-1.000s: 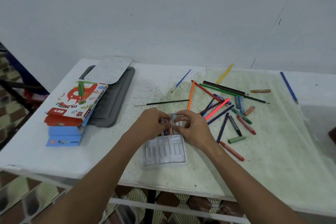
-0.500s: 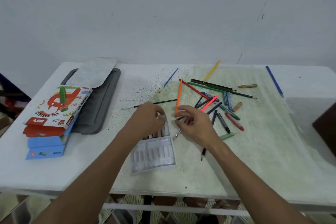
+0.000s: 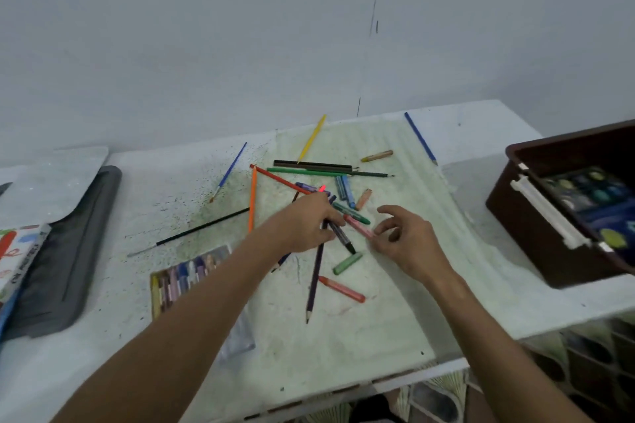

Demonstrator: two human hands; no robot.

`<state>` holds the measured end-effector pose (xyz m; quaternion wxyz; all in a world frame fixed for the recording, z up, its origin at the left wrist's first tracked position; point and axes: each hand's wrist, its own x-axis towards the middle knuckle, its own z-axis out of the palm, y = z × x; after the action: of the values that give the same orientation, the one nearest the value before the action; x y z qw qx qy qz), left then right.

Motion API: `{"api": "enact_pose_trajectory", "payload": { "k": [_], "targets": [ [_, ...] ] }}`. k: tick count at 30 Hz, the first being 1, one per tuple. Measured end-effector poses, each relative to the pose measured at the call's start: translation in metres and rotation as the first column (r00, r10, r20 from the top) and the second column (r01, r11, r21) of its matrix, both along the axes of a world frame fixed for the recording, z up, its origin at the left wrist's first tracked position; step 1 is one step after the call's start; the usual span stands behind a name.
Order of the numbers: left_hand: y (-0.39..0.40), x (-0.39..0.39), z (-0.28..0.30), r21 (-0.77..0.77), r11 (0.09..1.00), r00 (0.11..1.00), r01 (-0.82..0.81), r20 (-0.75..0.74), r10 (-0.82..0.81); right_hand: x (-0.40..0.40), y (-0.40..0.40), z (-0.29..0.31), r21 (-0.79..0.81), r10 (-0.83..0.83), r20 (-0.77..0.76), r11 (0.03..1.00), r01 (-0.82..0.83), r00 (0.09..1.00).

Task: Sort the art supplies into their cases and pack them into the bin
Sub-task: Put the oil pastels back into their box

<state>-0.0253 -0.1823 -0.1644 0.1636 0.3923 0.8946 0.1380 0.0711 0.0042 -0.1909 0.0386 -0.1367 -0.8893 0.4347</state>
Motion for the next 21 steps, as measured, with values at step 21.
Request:
{"api": "enact_pose_trajectory", "payload": {
  "k": [21],
  "targets": [
    [-0.123,0.056,0.018,0.316,0.709,0.768,-0.631,0.120,0.630,-0.021,-0.103,0.038,-0.548,0.122,-0.230,0.804,-0.232,0.966]
  ]
}}
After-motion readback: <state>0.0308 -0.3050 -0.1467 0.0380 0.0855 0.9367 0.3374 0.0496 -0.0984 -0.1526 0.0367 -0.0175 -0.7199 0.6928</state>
